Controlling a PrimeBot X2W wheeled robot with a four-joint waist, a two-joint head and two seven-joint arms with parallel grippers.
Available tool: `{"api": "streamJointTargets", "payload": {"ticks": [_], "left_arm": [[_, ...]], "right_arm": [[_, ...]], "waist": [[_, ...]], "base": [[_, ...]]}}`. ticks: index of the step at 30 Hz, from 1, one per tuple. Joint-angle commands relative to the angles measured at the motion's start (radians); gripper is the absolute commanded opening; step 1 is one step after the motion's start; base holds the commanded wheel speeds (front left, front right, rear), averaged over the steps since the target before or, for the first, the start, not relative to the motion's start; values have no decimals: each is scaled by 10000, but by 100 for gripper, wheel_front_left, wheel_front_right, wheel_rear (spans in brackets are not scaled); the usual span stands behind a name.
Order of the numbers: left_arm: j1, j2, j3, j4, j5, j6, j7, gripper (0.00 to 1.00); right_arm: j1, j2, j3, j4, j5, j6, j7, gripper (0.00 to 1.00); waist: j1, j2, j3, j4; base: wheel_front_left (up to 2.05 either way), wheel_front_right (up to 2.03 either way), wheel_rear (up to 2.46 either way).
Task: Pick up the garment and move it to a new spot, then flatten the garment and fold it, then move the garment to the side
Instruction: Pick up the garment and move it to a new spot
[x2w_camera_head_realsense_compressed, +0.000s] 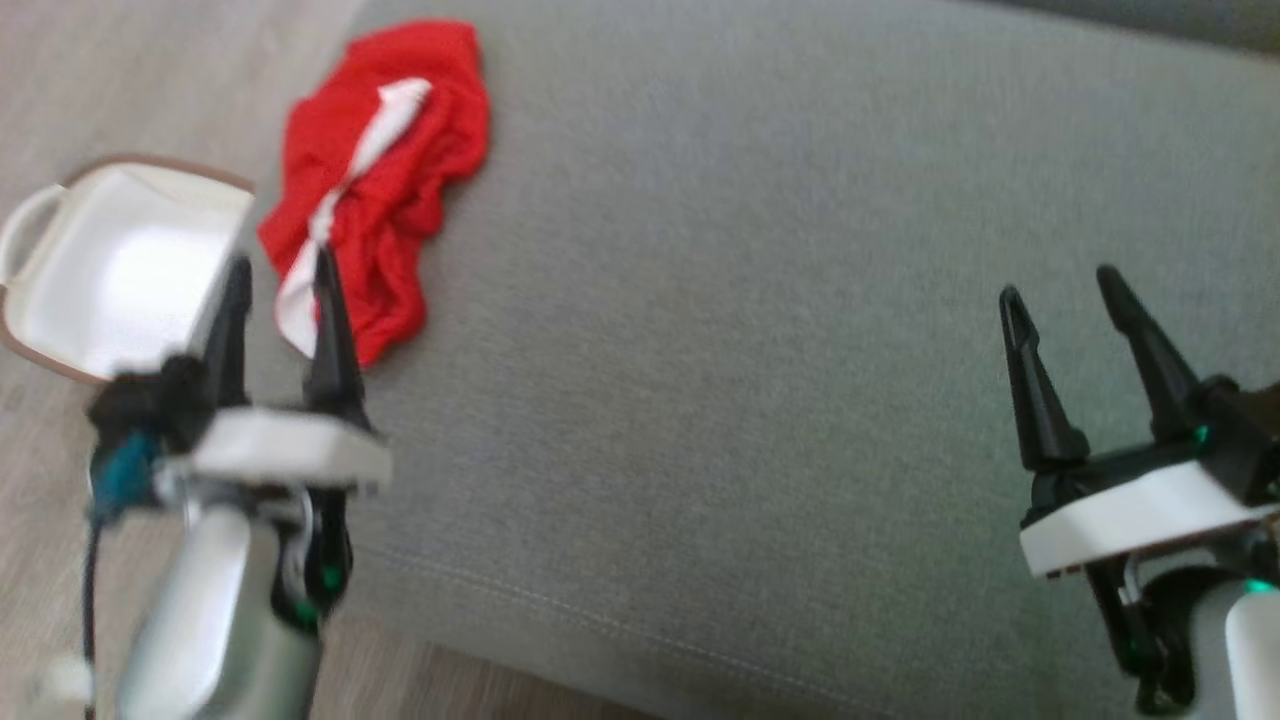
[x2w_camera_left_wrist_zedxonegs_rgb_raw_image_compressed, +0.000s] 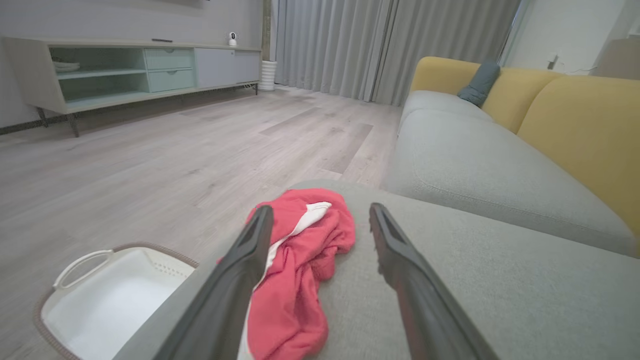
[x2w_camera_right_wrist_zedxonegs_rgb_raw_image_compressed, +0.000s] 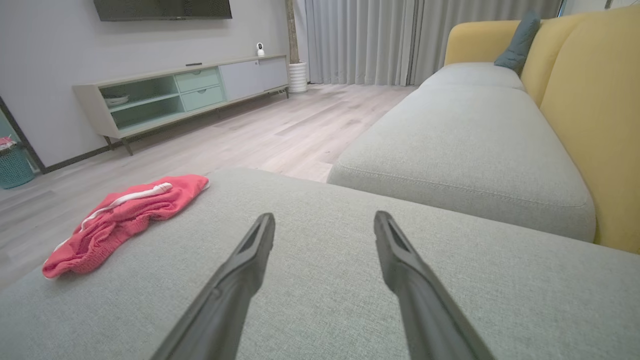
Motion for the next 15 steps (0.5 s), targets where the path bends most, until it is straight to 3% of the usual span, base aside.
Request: {"api": "streamJointTargets", "payload": {"ticks": [1,10,15], "left_arm": [[-674,206,484,25,-31,-103,-119,100],[-3601,642,575,4105,-318,-1138,94,100],[-4649,885,563,5911,-411,-1445,438,100]], "right_arm": [[-361,-185,209,-446,-62,-9,73,100],[-946,-359,211,-664,-166,-9,177,100],[-1150,-375,312,-612,-120,-9,159,100]], "waist": [[0,0,822,-410],[0,0,2001,-971],[0,0,2290,-1118]], "base": [[0,0,0],[0,0,0],[0,0,0]]}}
